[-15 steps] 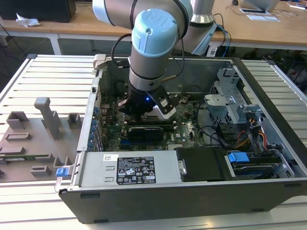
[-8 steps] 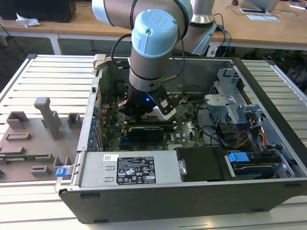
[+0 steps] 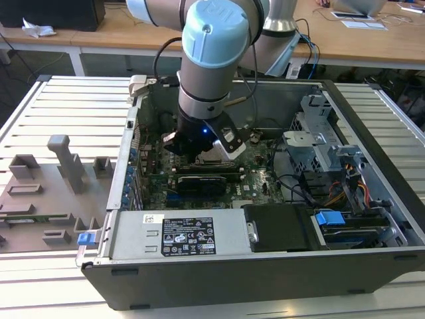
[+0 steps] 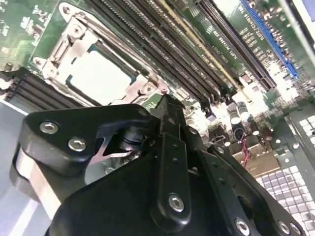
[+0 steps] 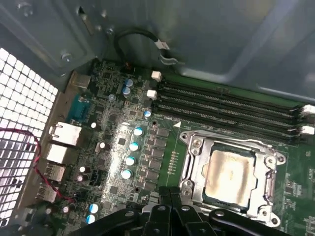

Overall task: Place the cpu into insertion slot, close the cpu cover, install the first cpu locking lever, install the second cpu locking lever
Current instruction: 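Install the second cpu locking lever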

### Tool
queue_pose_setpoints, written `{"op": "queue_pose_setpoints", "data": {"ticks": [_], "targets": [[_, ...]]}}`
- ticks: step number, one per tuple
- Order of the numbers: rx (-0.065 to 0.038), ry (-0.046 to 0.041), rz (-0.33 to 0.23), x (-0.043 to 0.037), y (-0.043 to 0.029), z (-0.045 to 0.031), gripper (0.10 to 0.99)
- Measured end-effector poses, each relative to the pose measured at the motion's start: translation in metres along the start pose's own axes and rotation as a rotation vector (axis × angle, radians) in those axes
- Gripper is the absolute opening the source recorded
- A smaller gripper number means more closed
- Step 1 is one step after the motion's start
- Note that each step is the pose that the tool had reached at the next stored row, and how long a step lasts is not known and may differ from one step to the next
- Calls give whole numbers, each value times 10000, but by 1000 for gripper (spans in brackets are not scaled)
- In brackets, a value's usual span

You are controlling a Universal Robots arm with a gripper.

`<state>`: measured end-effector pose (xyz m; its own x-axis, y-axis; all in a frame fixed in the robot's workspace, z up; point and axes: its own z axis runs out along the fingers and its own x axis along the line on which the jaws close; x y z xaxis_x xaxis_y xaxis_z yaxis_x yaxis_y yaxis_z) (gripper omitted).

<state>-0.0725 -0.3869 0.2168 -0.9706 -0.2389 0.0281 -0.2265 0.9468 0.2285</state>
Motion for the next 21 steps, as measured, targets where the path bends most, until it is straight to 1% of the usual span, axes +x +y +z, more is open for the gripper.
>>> {"op": "queue_pose_setpoints", "data": {"ticks": [1,2,4,6,7,10,11,12,13,14,15,17,18,19,20,21], "targets": [[203,51,16,-36,32,2,106],[474,119,40,-74,57,7,106],[686,177,60,-115,75,10,106],[1015,295,97,-218,89,11,106],[1092,325,106,-247,91,12,106],[1377,444,140,-342,98,15,106],[1630,539,169,-410,104,21,106],[1818,597,187,-446,113,24,106],[1938,629,199,-468,124,27,106],[2081,670,216,-507,168,37,106],[2188,699,224,-546,241,54,106],[2288,726,234,-576,312,69,106],[2385,750,245,-608,392,86,106],[2454,767,250,-631,453,92,106],[2493,776,254,-634,486,29,106],[2502,778,252,-633,516,-80,106]]}}
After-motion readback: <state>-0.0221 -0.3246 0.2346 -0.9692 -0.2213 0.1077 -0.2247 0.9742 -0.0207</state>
